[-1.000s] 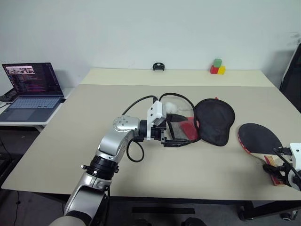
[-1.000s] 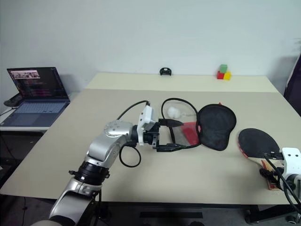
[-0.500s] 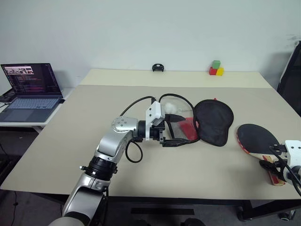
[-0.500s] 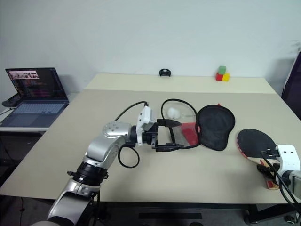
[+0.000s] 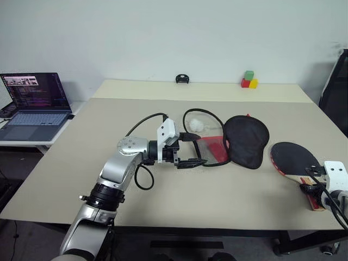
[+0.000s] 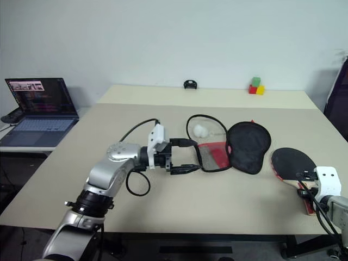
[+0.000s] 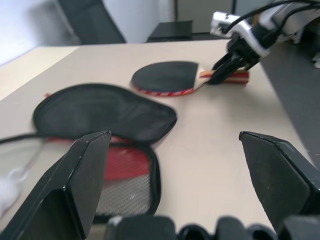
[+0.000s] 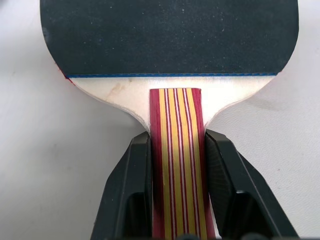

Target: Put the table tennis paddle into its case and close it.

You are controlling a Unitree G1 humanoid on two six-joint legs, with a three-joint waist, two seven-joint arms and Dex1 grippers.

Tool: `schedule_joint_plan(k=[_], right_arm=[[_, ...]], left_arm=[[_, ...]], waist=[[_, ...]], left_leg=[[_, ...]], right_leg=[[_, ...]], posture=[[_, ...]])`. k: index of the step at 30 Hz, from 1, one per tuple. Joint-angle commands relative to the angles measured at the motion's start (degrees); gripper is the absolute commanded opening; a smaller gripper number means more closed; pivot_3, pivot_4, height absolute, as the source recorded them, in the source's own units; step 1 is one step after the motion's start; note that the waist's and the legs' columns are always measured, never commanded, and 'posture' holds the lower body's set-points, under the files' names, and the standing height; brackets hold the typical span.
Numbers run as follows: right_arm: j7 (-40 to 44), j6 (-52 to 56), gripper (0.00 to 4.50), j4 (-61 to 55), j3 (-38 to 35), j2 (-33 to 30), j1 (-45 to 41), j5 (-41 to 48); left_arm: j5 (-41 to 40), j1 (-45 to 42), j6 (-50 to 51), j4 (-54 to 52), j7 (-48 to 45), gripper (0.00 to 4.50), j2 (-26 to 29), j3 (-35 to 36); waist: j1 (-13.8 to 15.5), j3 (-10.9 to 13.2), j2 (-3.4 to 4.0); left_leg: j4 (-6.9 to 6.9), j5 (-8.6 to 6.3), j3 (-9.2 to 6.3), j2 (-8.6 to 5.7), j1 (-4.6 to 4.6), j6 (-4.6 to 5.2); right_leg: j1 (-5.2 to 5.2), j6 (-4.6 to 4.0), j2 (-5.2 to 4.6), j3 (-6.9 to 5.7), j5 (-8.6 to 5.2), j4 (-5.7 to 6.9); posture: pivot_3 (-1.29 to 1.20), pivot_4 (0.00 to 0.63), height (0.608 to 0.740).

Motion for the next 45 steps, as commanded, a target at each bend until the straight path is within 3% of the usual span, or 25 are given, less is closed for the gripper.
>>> schedule_joint_plan(k=[1, 6, 11, 19, 28, 45], right_arm=[[-2.0, 2.0, 1.09, -0.9, -4.1, -1.8, -5.7, 0.3], [-2.5, 5.8, 1.09, -2.2, -3.6, -2.8, -13.4, 1.3], [-4.3, 9.8, 1.09, -4.7, -1.6, 0.5, -19.3, 2.0], [-13.5, 14.4, 1.09, -4.3, 0.5, 18.2, -32.6, 0.3], [-19.4, 4.0, 1.09, 6.6, 4.0, 26.5, -36.8, -4.4], [-22.6, -11.8, 1.09, 21.8, 9.4, 28.2, -38.1, -8.5]], left_arm=[[-1.0, 0.1, 0.4, -1.7, 0.9, 4.50, 1.7, 2.9], [-1.3, 1.2, 1.3, -3.0, 1.9, 4.50, 2.5, 3.9], [-1.6, 2.1, 2.4, -5.0, 2.5, 4.50, 2.6, 4.0], [-1.7, 2.2, 3.2, -6.2, 3.3, 4.50, 3.0, 4.4], [-1.7, 1.9, 3.0, -6.3, 3.5, 4.50, 3.5, 4.3], [-1.5, 2.4, 2.3, -6.4, 4.3, 4.50, 4.1, 4.6]], waist=[[0.0, 0.2, 0.32], [0.1, 0.3, 0.63], [0.1, 0.3, 0.63], [-1.0, 0.3, 0.68], [-1.1, 0.3, 0.68], [-1.3, 0.3, 0.69]], left_leg=[[0.00, 0.00, 0.01, -0.01, -0.02, 0.00], [-0.12, 0.01, 0.00, 0.00, -0.29, 0.00], [-0.13, 0.01, 0.00, 0.00, -0.96, -0.02], [-0.11, 0.02, -0.01, -0.01, -1.04, -0.02], [-0.12, 0.12, 0.02, -0.10, -1.21, -0.21], [-0.11, 0.13, 0.14, -0.06, -1.22, -0.22]], right_leg=[[-0.03, 0.00, -0.01, 0.00, 0.00, 0.01], [-0.39, -0.05, 0.01, -0.02, -0.02, 0.08], [-0.95, -0.10, -0.01, -0.04, -0.07, 0.02], [-1.11, -0.12, -0.04, -0.02, -0.05, 0.15], [-1.30, -0.12, -0.07, 0.01, -0.05, 0.09], [-1.45, -0.12, -0.03, 0.11, -0.04, 0.21]], posture=[[0.00, 0.150, 0.740], [0.00, 0.150, 0.740], [0.00, 0.150, 0.740], [0.00, 0.150, 0.740], [0.00, 0.150, 0.740], [0.00, 0.150, 0.740]])
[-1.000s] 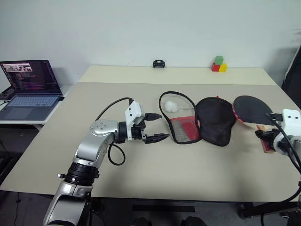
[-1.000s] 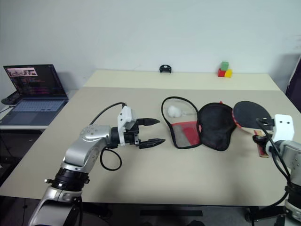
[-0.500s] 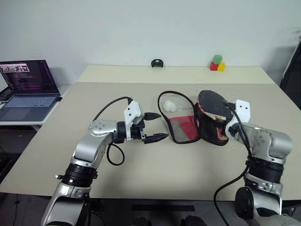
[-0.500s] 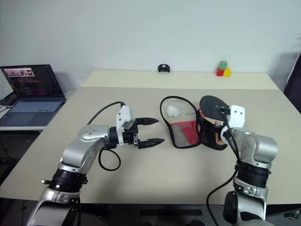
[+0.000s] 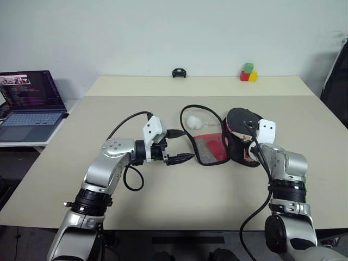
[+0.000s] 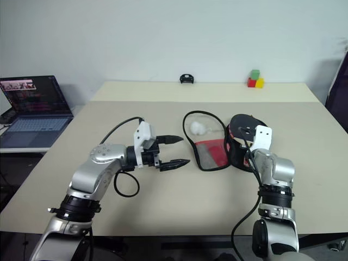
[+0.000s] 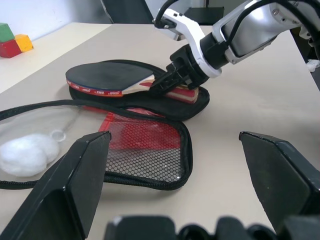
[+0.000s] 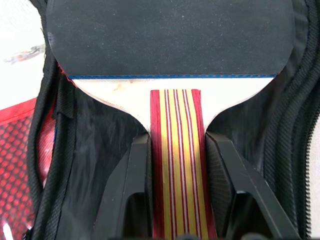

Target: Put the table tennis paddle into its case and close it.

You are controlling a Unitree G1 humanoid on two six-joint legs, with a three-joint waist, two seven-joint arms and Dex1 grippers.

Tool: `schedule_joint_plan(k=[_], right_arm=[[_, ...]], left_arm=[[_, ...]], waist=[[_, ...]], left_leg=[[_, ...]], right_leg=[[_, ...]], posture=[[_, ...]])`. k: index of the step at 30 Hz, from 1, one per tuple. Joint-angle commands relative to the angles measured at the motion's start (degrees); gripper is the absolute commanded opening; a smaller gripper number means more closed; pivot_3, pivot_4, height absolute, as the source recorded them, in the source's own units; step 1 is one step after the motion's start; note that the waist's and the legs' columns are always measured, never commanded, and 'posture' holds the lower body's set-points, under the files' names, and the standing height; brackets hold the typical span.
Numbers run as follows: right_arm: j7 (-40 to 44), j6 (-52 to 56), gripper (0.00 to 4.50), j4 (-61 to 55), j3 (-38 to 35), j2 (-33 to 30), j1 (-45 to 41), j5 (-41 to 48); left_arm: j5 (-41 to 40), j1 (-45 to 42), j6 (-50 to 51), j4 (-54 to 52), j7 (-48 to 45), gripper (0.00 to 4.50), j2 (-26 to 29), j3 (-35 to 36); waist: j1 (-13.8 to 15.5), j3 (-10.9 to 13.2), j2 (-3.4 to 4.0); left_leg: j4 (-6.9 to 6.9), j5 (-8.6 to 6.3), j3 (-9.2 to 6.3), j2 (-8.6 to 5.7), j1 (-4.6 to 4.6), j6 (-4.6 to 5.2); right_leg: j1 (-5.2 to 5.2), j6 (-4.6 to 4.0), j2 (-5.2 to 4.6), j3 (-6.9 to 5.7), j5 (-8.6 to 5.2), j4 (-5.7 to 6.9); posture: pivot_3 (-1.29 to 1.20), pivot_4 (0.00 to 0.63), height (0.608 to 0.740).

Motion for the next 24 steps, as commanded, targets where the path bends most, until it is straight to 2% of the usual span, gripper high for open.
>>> schedule_joint_plan(k=[1, 12, 14, 16, 24], right_arm=[[-0.3, -2.8, 1.09, 0.6, 0.6, -0.8, -1.6, -0.5], [-1.5, -3.9, 1.09, 0.1, 1.6, -0.4, -0.2, -1.5], [-1.1, -3.2, 1.81, -0.6, 2.3, -0.3, 0.3, -1.6], [-0.5, -2.2, 2.31, -1.3, 3.0, -0.3, 1.1, -1.6], [0.5, -2.4, 2.31, -1.2, 4.4, -0.8, 2.6, -2.0]], left_arm=[[-0.5, -0.5, -0.9, -1.9, 0.3, 4.50, 0.8, 1.6], [-0.6, -0.1, -1.2, -2.1, 0.7, 4.50, 1.2, 1.6], [-0.6, 0.0, -1.2, -2.1, 0.8, 4.50, 1.2, 1.7], [-0.6, 0.1, -1.2, -2.1, 0.9, 4.50, 1.2, 1.7], [-0.7, 0.2, -1.4, -2.1, 1.2, 4.50, 1.0, 1.5]], waist=[[0.0, 0.0, 0.00], [0.0, 0.0, 0.00], [0.0, 0.0, 0.00], [0.0, 0.0, 0.01], [0.0, 0.0, 0.01]], left_leg=[[0.00, 0.00, 0.00, 0.00, 0.00, 0.00], [0.02, -0.01, -0.01, 0.00, 0.01, 0.02], [0.02, 0.00, -0.01, 0.00, 0.01, 0.01], [0.02, 0.00, -0.01, 0.00, 0.01, 0.01], [0.02, -0.01, -0.01, 0.01, 0.02, 0.02]], right_leg=[[0.00, 0.00, 0.00, 0.00, 0.00, 0.01], [0.01, 0.00, 0.00, -0.01, 0.00, 0.04], [0.01, 0.00, 0.00, -0.01, 0.00, 0.04], [0.00, 0.00, 0.00, -0.01, 0.00, 0.04], [0.01, 0.00, 0.01, -0.01, 0.00, 0.04]], posture=[[0.00, 0.150, 0.740], [0.00, 0.150, 0.740], [0.00, 0.150, 0.740], [0.00, 0.150, 0.740], [0.00, 0.150, 0.740]])
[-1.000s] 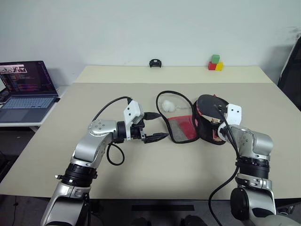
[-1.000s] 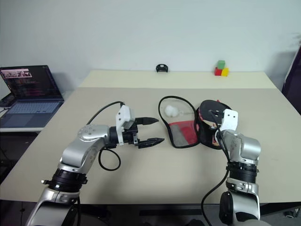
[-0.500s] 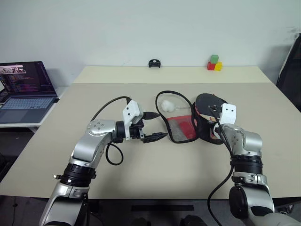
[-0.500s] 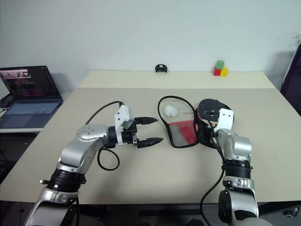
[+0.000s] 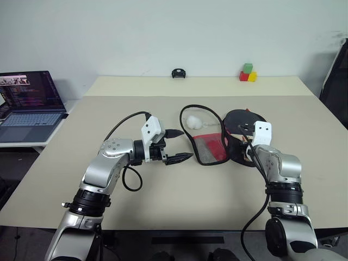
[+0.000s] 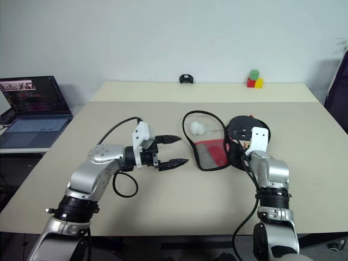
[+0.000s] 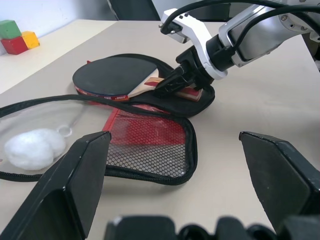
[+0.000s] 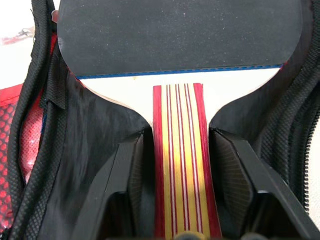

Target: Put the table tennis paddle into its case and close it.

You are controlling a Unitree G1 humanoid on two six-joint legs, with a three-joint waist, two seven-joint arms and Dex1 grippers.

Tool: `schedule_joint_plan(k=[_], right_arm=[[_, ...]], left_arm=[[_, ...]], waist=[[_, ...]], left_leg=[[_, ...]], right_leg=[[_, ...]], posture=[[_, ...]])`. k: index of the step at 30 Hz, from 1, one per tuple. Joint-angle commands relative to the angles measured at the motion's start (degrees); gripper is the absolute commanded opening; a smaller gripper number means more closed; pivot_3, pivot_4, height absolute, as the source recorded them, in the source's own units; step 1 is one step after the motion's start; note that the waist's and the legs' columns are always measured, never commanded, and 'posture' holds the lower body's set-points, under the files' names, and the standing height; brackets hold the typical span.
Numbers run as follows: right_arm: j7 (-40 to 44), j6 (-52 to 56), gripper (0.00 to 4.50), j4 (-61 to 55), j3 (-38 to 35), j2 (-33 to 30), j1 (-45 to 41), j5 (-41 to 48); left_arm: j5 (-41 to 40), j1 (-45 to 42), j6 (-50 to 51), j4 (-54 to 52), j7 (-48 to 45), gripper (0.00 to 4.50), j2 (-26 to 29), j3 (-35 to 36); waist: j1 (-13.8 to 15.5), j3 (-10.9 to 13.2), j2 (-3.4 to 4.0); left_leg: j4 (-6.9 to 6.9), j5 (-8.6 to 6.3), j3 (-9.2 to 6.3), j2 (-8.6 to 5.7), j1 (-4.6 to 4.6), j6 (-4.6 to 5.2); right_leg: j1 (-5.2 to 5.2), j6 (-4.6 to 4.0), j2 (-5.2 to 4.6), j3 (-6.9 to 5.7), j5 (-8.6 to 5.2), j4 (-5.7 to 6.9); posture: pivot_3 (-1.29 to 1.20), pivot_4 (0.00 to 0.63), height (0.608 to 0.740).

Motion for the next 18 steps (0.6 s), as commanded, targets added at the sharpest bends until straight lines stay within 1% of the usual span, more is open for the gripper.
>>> schedule_joint_plan(k=[1, 12, 13, 15, 16, 18], right_arm=[[0.5, -0.3, 2.31, -0.6, 0.8, -0.4, 0.7, -0.3], [0.7, 0.1, 2.31, -1.4, 1.3, -0.3, 2.7, -0.2], [0.7, 0.0, 1.94, -1.4, 1.3, -0.3, 2.8, -0.2], [0.7, 0.1, 1.66, -1.5, 1.3, -0.4, 2.9, -0.2], [0.7, 0.1, 1.30, -1.6, 1.3, -0.5, 3.0, -0.3], [0.7, 0.1, 1.13, -1.9, 1.4, -0.8, 3.1, -0.4]], left_arm=[[-0.6, -0.2, -1.3, -2.0, 0.2, 4.50, 0.2, 1.5], [-0.7, 0.1, -1.3, -2.2, 0.5, 4.50, 0.1, 1.5], [-0.7, 0.1, -1.3, -2.2, 0.5, 4.50, 0.1, 1.5], [-0.7, 0.1, -1.3, -2.2, 0.5, 4.50, 0.0, 1.4], [-0.7, 0.0, -1.3, -2.1, 0.5, 4.50, 0.0, 1.4], [-0.6, 0.0, -1.4, -2.0, 0.5, 4.50, -0.1, 1.3]], waist=[[0.0, 0.0, 0.00], [0.0, 0.0, -0.02], [0.0, 0.0, -0.02], [0.0, 0.0, -0.03], [0.0, 0.0, -0.03], [0.0, -0.1, -0.03]], left_leg=[[0.00, 0.00, 0.00, 0.00, 0.00, 0.00], [0.01, -0.01, -0.01, 0.00, 0.01, 0.02], [0.01, -0.01, -0.02, 0.00, 0.01, 0.02], [0.01, -0.02, -0.01, 0.00, 0.02, 0.03], [0.01, -0.02, -0.01, 0.01, 0.02, 0.03], [0.01, -0.02, -0.02, 0.01, 0.03, 0.03]], right_leg=[[0.00, 0.00, 0.00, 0.00, 0.00, 0.00], [0.02, 0.00, 0.00, -0.01, 0.00, 0.01], [0.02, 0.00, 0.00, -0.01, 0.00, 0.01], [0.03, 0.00, 0.01, -0.01, 0.00, 0.01], [0.02, 0.00, 0.01, -0.01, 0.00, 0.01], [0.03, 0.00, 0.01, -0.01, 0.00, 0.02]], posture=[[0.00, 0.150, 0.740], [0.00, 0.150, 0.740], [0.00, 0.150, 0.740], [0.00, 0.150, 0.740], [0.00, 0.150, 0.740], [0.00, 0.150, 0.740]])
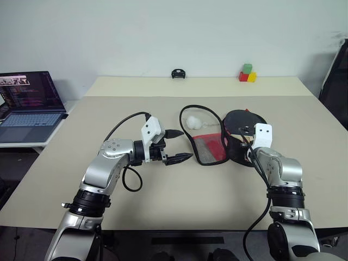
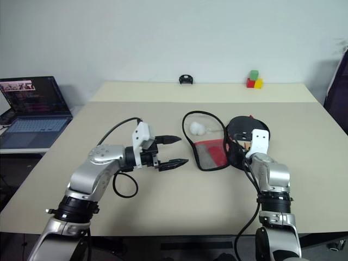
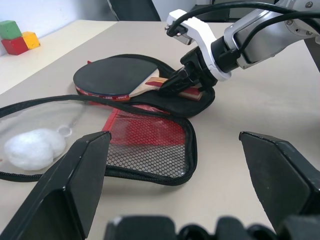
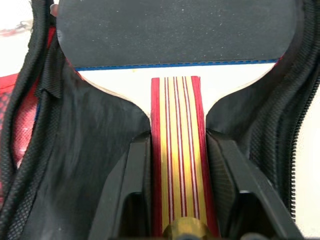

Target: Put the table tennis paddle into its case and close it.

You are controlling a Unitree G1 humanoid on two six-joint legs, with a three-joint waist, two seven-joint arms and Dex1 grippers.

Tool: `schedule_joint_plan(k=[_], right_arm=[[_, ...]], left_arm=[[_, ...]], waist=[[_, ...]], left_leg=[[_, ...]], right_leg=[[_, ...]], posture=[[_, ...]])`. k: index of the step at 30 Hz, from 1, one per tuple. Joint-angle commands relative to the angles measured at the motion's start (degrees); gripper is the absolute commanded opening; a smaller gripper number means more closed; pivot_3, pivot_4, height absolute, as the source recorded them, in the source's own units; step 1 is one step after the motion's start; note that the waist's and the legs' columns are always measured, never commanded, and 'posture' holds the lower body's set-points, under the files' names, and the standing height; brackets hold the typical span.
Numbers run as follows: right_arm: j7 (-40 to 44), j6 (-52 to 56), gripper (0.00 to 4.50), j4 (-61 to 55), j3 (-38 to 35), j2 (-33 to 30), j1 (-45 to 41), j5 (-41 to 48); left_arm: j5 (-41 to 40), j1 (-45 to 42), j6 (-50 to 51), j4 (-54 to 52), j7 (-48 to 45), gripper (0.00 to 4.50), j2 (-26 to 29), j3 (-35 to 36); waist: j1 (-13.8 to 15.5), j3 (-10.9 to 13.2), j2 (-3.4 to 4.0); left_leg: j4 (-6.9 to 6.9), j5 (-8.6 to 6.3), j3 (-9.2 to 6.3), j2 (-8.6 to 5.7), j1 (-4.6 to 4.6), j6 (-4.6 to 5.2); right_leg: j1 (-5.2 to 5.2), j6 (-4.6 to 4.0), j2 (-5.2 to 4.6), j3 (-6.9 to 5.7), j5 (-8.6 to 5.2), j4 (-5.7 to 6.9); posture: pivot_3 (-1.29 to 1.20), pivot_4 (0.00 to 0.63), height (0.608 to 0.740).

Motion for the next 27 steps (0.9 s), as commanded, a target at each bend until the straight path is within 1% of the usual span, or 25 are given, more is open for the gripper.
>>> schedule_joint_plan(k=[1, 11, 20, 22, 23, 25, 27], right_arm=[[0.0, 1.3, 1.13, -1.1, 0.3, -0.3, 1.1, -0.3], [-0.7, 5.2, 1.13, -8.2, 0.9, 0.6, 4.4, -0.3], [-0.9, 4.6, 1.13, -8.1, 0.8, 1.5, 4.8, -0.5], [-0.9, 4.5, 1.84, -8.3, 0.7, 1.6, 4.8, -0.5], [-0.9, 4.6, 2.02, -8.5, 0.7, 1.6, 4.8, -0.3], [-0.8, 4.9, 2.63, -9.3, 0.8, 1.8, 4.8, -0.2], [0.2, 5.0, 3.33, -10.8, 1.8, 1.3, 5.1, -0.2]], left_arm=[[-0.6, -0.4, -1.3, -1.8, 0.3, 4.50, -0.1, 1.3], [-0.6, -0.5, -1.4, -1.6, 0.1, 4.50, -0.4, 1.0], [-0.5, -0.5, -1.3, -1.7, 0.1, 4.50, -0.4, 0.9], [-0.4, -0.5, -1.4, -1.6, 0.1, 4.50, -0.4, 0.9], [-0.3, -0.4, -1.4, -1.5, 0.1, 4.50, -0.3, 1.0], [-0.3, -0.4, -1.4, -1.6, 0.2, 4.50, -0.3, 1.1], [-0.3, -0.3, -1.4, -1.6, 0.4, 4.50, -0.2, 1.2]], waist=[[0.0, 0.0, 0.00], [0.0, 0.0, 0.00], [0.0, 0.0, 0.00], [0.0, 0.0, 0.00], [0.0, 0.0, 0.00], [0.0, 0.0, 0.00], [0.0, 0.0, 0.00]], left_leg=[[0.00, 0.00, 0.00, 0.00, 0.00, 0.01], [0.00, 0.00, -0.01, 0.00, -0.01, 0.01], [0.00, 0.00, -0.01, 0.00, -0.01, 0.01], [0.00, 0.00, -0.01, 0.00, 0.00, 0.01], [0.00, 0.00, -0.01, 0.00, 0.00, 0.00], [0.00, -0.01, -0.01, 0.00, 0.00, 0.01], [0.01, -0.01, -0.01, 0.00, 0.00, 0.02]], right_leg=[[0.00, 0.00, 0.00, 0.00, 0.00, 0.00], [0.00, 0.00, 0.00, 0.00, 0.00, -0.01], [0.00, 0.00, 0.00, -0.01, 0.00, -0.01], [0.00, 0.00, 0.00, -0.01, 0.00, -0.01], [0.00, 0.00, 0.00, -0.01, 0.00, -0.01], [0.00, 0.00, 0.01, -0.01, 0.00, 0.00], [0.01, 0.00, 0.00, -0.01, 0.00, 0.00]], posture=[[0.00, 0.150, 0.740], [0.00, 0.150, 0.740], [0.00, 0.150, 0.740], [0.00, 0.150, 0.740], [0.00, 0.150, 0.740], [0.00, 0.150, 0.740], [0.00, 0.150, 0.740]])
